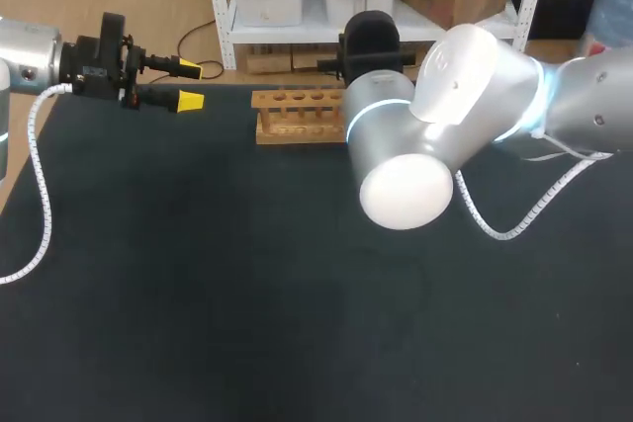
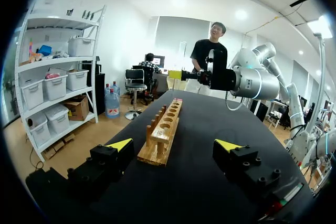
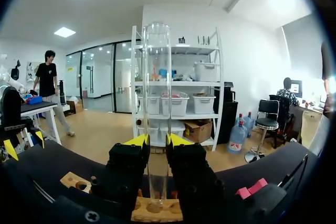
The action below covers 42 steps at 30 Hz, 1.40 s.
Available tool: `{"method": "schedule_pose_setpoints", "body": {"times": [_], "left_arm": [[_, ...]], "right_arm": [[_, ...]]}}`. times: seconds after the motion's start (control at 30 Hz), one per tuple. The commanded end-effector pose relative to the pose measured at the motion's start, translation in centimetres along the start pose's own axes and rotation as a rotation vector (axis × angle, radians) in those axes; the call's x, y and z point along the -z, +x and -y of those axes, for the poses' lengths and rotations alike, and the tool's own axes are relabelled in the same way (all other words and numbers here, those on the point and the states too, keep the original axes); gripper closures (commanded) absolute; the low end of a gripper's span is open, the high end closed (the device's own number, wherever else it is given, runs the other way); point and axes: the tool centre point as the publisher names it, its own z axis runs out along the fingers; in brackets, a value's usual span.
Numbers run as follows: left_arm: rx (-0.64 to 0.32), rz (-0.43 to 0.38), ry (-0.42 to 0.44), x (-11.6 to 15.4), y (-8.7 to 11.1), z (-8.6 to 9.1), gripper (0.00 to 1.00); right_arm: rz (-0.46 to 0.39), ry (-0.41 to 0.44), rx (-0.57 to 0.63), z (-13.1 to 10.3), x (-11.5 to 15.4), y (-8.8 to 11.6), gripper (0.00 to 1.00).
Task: Grasp the test tube, adjust it, and insert it.
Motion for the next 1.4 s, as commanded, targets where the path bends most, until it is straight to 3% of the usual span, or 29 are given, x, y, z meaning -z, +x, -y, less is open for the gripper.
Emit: {"method": "schedule_pose_setpoints", "body": {"times": [0.03,0.67,1.4], "left_arm": [[-0.002,0.001,0.0,0.0,0.1,0.0,0.0],[-0.002,0.001,0.0,0.0,0.1,0.0,0.0],[-0.002,0.001,0.0,0.0,0.1,0.0,0.0]], "right_arm": [[0.003,-0.007,-0.003,0.1,0.0,0.1,1.0],[-0.005,-0.007,-0.026,-0.5,-0.5,1.0,1.0],[-0.06,0.003,-0.076,-0.6,-0.5,4.3,1.0]]}}
